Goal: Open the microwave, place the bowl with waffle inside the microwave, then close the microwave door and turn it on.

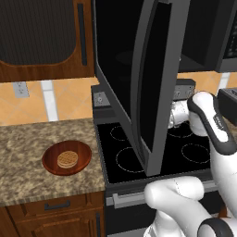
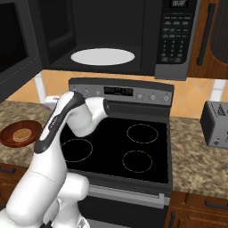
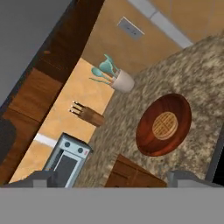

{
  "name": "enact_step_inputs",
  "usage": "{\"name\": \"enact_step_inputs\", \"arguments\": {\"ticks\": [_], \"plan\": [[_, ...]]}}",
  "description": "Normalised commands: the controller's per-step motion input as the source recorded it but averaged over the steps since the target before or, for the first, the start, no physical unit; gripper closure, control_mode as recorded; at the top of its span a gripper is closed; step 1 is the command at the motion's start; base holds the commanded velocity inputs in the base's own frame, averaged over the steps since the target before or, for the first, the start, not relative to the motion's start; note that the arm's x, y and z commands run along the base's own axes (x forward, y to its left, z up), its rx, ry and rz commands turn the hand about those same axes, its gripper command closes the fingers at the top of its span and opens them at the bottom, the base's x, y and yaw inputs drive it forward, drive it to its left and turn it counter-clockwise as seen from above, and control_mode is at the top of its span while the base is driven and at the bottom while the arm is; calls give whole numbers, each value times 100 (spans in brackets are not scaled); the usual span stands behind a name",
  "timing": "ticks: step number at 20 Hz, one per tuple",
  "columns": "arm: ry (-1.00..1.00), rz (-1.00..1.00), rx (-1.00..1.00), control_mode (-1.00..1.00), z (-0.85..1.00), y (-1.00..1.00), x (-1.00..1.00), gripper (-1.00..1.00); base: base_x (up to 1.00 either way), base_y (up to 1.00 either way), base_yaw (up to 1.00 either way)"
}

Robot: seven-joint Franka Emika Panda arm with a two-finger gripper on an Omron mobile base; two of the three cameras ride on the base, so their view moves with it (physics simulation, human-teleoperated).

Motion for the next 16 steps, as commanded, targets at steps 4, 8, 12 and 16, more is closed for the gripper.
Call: {"name": "enact_step_inputs", "arguments": {"ticks": [4,8,12,16], "plan": [[27,0,-31,-100,-92,54,52,-100,0,0,0],[17,0,-21,-100,-74,27,28,-100,0,0,0],[4,0,-1,-100,-4,0,0,-100,0,0,0],[1,0,-1,-100,-27,20,8,-100,0,0,0]]}}
